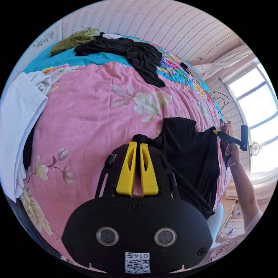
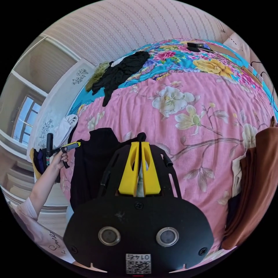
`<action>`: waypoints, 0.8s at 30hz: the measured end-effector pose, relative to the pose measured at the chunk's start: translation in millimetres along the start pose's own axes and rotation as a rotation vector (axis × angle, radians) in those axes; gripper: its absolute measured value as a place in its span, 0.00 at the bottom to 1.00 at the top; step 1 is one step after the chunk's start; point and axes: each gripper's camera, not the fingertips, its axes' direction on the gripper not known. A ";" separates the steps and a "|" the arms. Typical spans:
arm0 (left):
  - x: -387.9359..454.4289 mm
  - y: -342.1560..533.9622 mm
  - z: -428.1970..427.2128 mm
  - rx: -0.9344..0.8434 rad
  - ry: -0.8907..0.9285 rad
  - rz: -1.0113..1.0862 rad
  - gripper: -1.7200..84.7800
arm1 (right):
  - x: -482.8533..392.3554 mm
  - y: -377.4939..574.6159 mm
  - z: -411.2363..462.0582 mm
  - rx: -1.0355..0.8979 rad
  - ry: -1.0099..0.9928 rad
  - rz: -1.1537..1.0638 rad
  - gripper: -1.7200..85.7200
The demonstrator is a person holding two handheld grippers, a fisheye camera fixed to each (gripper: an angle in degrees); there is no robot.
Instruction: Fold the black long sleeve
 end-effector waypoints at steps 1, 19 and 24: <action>1.6 0.1 -4.7 0.013 0.003 0.005 0.01 | -3.9 1.7 -5.2 0.007 -0.001 -0.013 0.02; -2.2 291.9 -139.7 0.170 0.196 0.223 0.01 | -61.4 315.4 -152.7 -0.063 -0.219 -0.226 0.03; -33.8 361.8 -79.7 0.033 0.291 -0.057 0.01 | -58.1 390.3 -96.9 -0.215 -0.189 -0.099 0.03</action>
